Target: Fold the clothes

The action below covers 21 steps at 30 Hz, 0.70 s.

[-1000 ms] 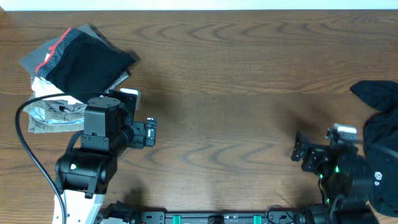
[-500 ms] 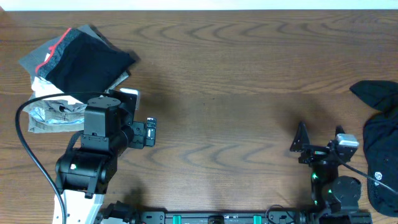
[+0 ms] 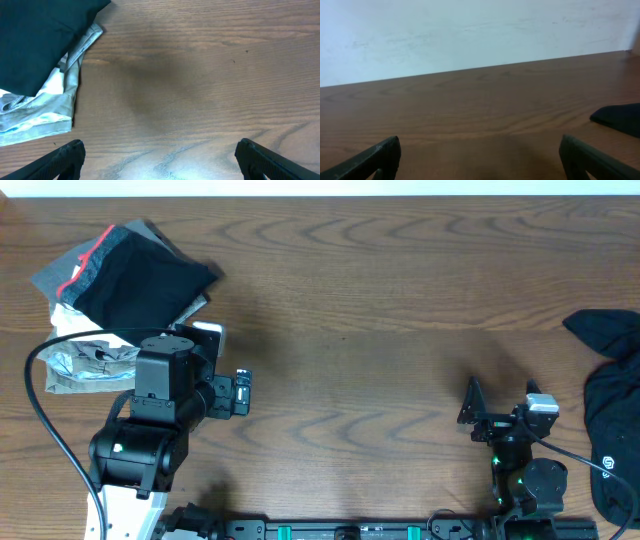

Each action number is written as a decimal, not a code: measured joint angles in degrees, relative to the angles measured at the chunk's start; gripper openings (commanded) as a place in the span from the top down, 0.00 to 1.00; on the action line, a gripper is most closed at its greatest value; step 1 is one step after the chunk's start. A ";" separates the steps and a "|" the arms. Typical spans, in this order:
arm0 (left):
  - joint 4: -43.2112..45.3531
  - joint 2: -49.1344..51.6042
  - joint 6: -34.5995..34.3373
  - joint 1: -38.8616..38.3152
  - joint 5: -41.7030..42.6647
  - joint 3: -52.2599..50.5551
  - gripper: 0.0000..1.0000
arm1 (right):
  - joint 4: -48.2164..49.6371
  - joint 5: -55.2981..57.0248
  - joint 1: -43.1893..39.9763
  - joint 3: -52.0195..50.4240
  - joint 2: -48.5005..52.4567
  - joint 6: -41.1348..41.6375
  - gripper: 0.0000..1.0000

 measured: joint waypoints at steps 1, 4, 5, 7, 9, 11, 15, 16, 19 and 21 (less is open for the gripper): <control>-0.02 0.00 0.00 0.00 -0.02 0.00 0.02 | -0.02 -0.15 0.00 0.00 0.00 0.00 0.01; -0.02 0.00 0.00 0.00 0.00 0.00 0.02 | -0.07 -0.55 0.00 0.00 0.00 0.00 0.01; 0.00 0.00 0.00 0.00 0.00 0.00 0.02 | -0.07 -0.59 0.00 0.00 0.00 0.00 0.01; 0.00 0.00 0.00 0.00 0.00 0.00 0.02 | -0.07 -0.70 0.00 0.00 0.00 0.00 0.01; 0.00 0.00 0.00 0.00 0.00 0.00 0.02 | -0.07 -0.76 0.00 0.00 0.00 0.00 0.01; 0.00 0.00 0.00 0.00 0.00 0.00 0.02 | -0.09 -0.79 0.00 0.00 0.00 0.00 0.01; 0.00 0.00 0.00 0.00 0.00 0.00 0.02 | -0.09 -0.87 0.00 0.00 0.00 0.00 0.01; 0.00 0.00 0.00 0.00 0.00 0.00 0.02 | -0.09 -0.92 0.00 0.00 0.00 0.00 0.01; 0.00 0.00 0.00 0.00 0.00 0.00 0.02 | -0.09 -0.94 0.00 0.00 0.00 0.00 0.01; 0.00 0.00 0.00 0.00 0.00 0.00 0.02 | -0.09 -0.94 0.00 0.00 0.00 0.00 0.01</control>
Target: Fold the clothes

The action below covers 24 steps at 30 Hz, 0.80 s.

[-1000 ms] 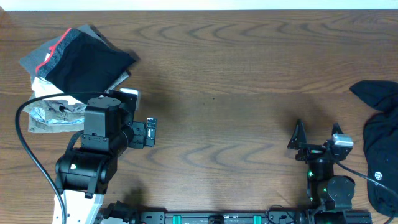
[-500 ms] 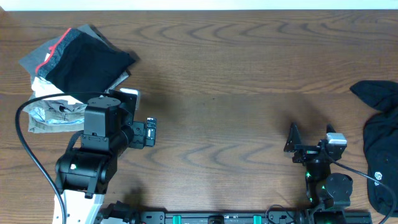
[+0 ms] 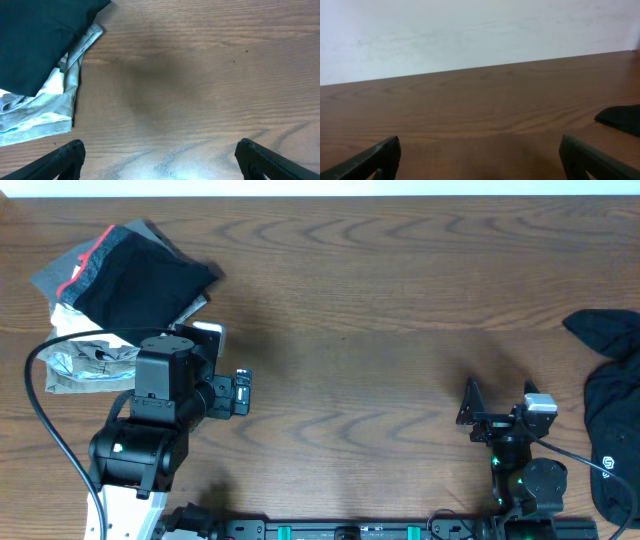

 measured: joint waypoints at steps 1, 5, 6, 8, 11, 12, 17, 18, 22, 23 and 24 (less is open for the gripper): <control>0.00 0.00 0.00 0.00 -0.02 0.00 0.02 | 0.00 0.00 0.00 0.00 0.00 0.00 0.01; 0.00 0.00 0.00 0.00 0.00 0.00 0.02 | 0.02 0.39 0.00 0.00 0.00 -1.90 0.01; 0.00 0.00 0.00 0.00 0.00 0.00 0.02 | 0.02 0.44 0.00 0.00 0.00 -2.82 0.01; 0.00 0.00 0.00 0.00 0.00 0.00 0.02 | 0.02 0.48 0.00 0.00 0.00 -4.96 0.01; 0.00 0.00 0.00 0.00 0.00 0.00 0.02 | 0.02 0.52 0.00 0.00 0.00 -8.92 0.01; 0.00 0.00 0.00 0.00 0.00 0.00 0.02 | 0.02 0.55 0.00 0.00 0.00 -10.32 0.01; 0.00 0.00 0.00 0.00 0.00 0.00 0.02 | 0.02 0.59 0.00 0.00 0.00 -14.43 0.01; -0.02 0.00 0.00 0.00 0.00 0.00 0.02 | 0.02 0.59 0.00 0.00 0.00 -14.84 0.01; 0.00 -0.04 0.00 0.00 0.00 0.00 0.02 | 0.02 0.59 0.00 0.00 0.00 -15.74 0.01; 0.00 -0.09 0.00 0.00 0.00 0.00 0.02 | 0.02 0.59 0.00 0.00 0.00 -15.89 0.01; 0.00 -0.13 0.00 0.00 0.00 0.00 0.02 | 0.02 0.59 0.00 0.00 0.00 -15.98 0.01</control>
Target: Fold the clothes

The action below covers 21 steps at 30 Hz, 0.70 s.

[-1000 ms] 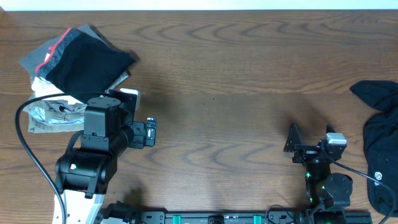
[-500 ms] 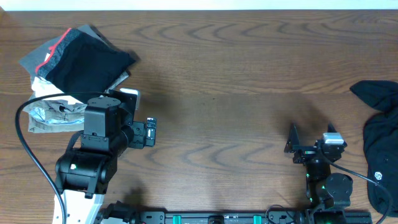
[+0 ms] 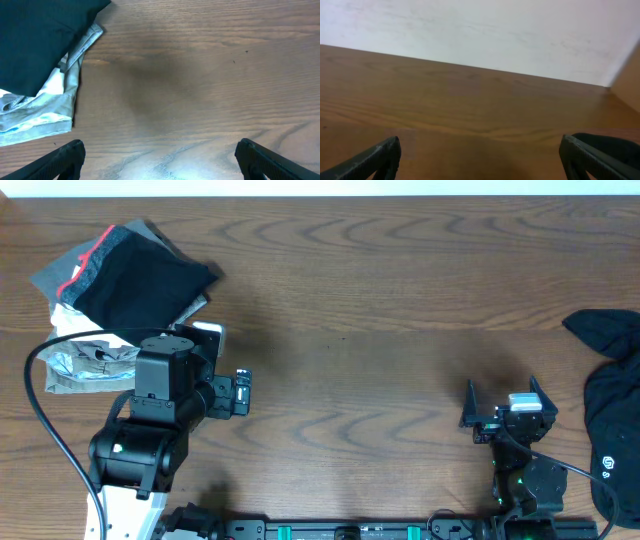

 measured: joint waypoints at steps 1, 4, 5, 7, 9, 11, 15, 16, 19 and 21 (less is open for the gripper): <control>0.00 -0.11 0.00 0.00 0.00 0.00 0.02 | 0.00 0.02 0.00 0.00 0.00 -0.11 0.01; -0.02 -1.20 0.00 0.00 0.00 0.00 0.02 | 0.00 0.02 0.00 0.00 0.00 -0.35 0.01; -0.02 -1.75 0.00 0.00 0.00 0.00 0.02 | 0.00 0.02 0.00 0.00 0.00 -0.44 0.01; -0.02 -3.32 0.00 0.00 0.00 0.00 0.02 | 0.00 0.02 0.00 0.00 0.00 -0.55 0.01; -0.02 -4.96 0.00 0.00 0.00 0.00 0.02 | 0.00 0.02 0.00 0.00 0.02 -0.55 0.01; -0.39 -7.17 0.00 0.00 -0.02 0.00 0.02 | 0.00 0.04 0.00 0.00 0.02 -0.57 0.01; -2.56 -12.11 0.02 0.00 -0.28 -0.07 0.02 | 0.00 0.04 0.00 0.00 0.02 -0.57 0.01; -2.54 -13.66 0.02 0.00 -0.39 -0.33 0.02 | 0.00 0.04 0.00 0.00 0.02 -0.57 0.01; -2.36 -18.80 0.02 0.00 -0.44 -2.97 0.02 | 0.00 0.04 0.00 0.00 0.02 -0.57 0.01; -1.77 -22.45 0.02 0.00 -0.46 -6.64 0.02 | 0.02 0.04 0.00 0.00 0.02 -0.57 0.01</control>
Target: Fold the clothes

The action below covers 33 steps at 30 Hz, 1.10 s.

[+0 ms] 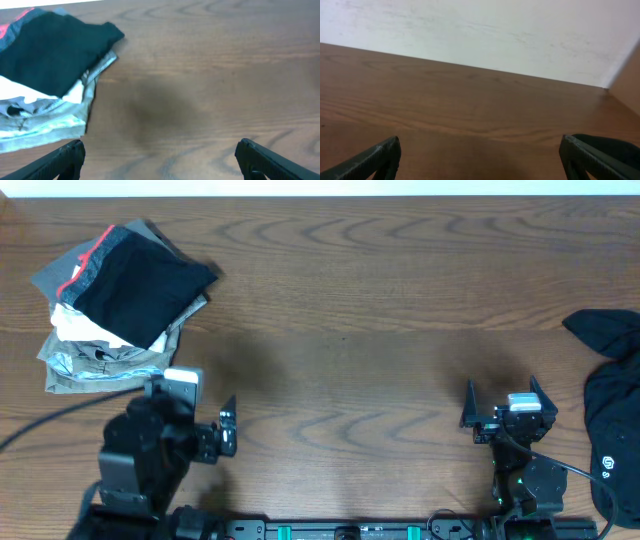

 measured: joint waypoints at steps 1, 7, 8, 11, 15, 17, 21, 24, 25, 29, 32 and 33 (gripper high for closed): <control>0.48 -1.29 0.00 0.00 0.02 -1.84 0.02 | -0.04 0.00 0.00 0.00 0.00 0.00 0.01; 12.79 -11.41 0.00 0.35 0.02 -17.18 0.02 | 0.00 0.00 0.00 0.00 0.02 0.00 0.01; 15.41 -13.81 0.00 0.74 0.00 -20.13 0.02 | -0.02 0.00 0.00 0.00 0.02 -0.02 0.01; 20.57 -18.95 -0.02 1.66 0.02 -26.16 0.02 | 0.00 0.02 0.00 0.00 0.04 -0.02 0.01; 28.70 -25.70 -0.02 2.51 0.04 -33.88 0.02 | 0.00 0.02 0.00 0.00 0.04 -0.02 0.01; 33.33 -28.02 -0.02 2.89 0.04 -36.81 0.02 | 0.00 0.00 0.00 0.00 0.09 -0.02 0.01; 46.01 -28.81 0.24 3.72 0.02 -42.07 0.02 | 0.00 0.00 0.00 0.00 0.09 -0.02 0.01; 50.69 -28.89 0.92 3.89 0.02 -44.81 0.02 | -0.02 0.00 0.00 0.00 0.09 -0.02 0.01; 51.87 -28.89 1.18 3.89 0.04 -45.72 0.02 | -0.02 0.00 0.00 0.00 0.09 -0.02 0.01; 50.75 -28.89 1.99 3.96 0.04 -47.89 0.02 | 0.00 0.02 0.00 0.00 0.09 -0.04 0.01; 49.59 -28.89 2.60 4.85 0.04 -47.93 0.02 | -0.02 0.00 0.00 0.00 0.09 -0.02 0.01; 49.35 -28.89 2.80 5.33 -0.02 -47.91 0.02 | 0.00 0.02 0.00 0.00 0.09 -0.02 0.01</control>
